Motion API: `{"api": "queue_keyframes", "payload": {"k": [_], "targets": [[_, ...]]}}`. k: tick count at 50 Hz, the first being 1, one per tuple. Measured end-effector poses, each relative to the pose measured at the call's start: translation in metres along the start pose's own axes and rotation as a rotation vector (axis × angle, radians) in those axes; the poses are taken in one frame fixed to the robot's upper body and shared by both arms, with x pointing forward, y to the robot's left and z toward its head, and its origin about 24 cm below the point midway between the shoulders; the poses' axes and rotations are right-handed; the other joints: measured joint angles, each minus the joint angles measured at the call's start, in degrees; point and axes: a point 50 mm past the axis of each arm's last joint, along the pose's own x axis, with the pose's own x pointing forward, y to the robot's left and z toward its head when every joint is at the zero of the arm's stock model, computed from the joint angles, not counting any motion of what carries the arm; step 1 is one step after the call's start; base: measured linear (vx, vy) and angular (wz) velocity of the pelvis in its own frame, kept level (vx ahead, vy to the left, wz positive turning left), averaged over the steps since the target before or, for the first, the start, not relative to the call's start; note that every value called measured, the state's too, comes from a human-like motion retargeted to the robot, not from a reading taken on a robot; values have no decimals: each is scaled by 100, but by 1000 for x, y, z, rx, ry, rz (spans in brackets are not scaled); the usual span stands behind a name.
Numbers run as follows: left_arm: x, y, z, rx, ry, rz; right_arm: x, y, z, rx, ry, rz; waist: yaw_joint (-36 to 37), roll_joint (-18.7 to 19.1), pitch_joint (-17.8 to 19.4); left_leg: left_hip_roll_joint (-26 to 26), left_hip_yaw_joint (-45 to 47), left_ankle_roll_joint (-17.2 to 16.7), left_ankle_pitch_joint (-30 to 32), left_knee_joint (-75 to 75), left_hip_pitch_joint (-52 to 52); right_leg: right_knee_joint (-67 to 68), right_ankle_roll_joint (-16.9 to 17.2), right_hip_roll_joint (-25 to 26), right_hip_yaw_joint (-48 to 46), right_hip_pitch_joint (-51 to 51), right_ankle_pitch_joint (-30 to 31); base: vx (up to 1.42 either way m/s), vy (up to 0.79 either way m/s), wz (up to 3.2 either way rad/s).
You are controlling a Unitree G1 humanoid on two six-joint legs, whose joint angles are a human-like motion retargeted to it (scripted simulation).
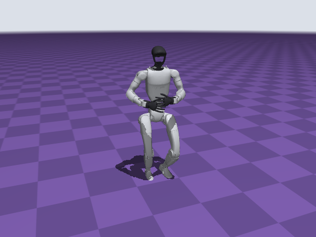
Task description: Dance
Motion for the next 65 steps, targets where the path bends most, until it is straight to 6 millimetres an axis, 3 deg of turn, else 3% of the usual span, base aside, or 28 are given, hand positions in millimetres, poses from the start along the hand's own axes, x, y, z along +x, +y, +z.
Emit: {"api": "queue_keyframes", "payload": {"k": [5,11,19,24,30,37,41,49,53,60,65], "targets": [[10,2,21,35,-93,5,-10,-5,-12,51,49,-45,11,-257,-111,-476,-65,-13,338,-637,44,488,47,-314,51,-338,76,0,1,-4],[7,-1,38,20,-162,23,-20,-2,-15,120,68,-40,-131,-612,-262,-1111,-119,260,853,-1189,62,2119,233,-1058,41,-1238,901,-1,4,-3],[-10,0,37,57,-109,17,-16,-4,4,166,-11,-34,-159,-768,-296,-1320,-134,438,166,-920,-16,3206,354,-1552,95,-1630,789,2,2,-2],[-29,5,26,58,-56,96,-7,-11,19,143,-91,-81,-42,-642,-291,-1083,-93,448,266,-933,124,2530,265,-1298,79,-1221,781,6,-1,-11],[-50,12,17,45,-24,228,-3,-18,35,94,-173,-141,106,-411,-370,-771,-154,312,1290,-933,95,1440,100,-848,85,-770,1327,4,-5,-22],[-55,15,13,-25,-33,279,-2,-16,35,102,-180,-147,109,-237,-444,-612,-214,101,1690,-681,-177,982,-11,-579,70,-734,1610,0,-7,-16],[-42,15,16,-54,-66,241,-5,-16,22,97,-113,-137,67,-188,-455,-532,-223,59,1545,-410,-352,976,-75,-518,-27,-796,1449,-2,-4,-8],[-14,15,41,-13,-159,86,-5,-14,0,81,4,-96,121,-61,-255,-149,-159,-114,609,650,-645,1265,-131,-321,-289,-793,418,0,0,0],[-10,16,50,-35,-218,72,-9,-13,-10,113,37,-100,174,-20,-196,-116,-192,-160,522,612,-598,1111,-84,-228,-295,-724,422,0,0,-18],[-28,14,31,-198,-196,191,-16,-7,-9,173,25,-119,237,-91,-343,-422,-97,63,735,135,-499,1319,54,-370,-145,-1037,809,5,2,-34],[-53,9,12,-255,-116,261,-3,-13,23,149,-125,-113,450,-122,-309,-469,-54,139,472,872,-739,1667,-25,-293,30,-1115,148,6,4,-41]]}}
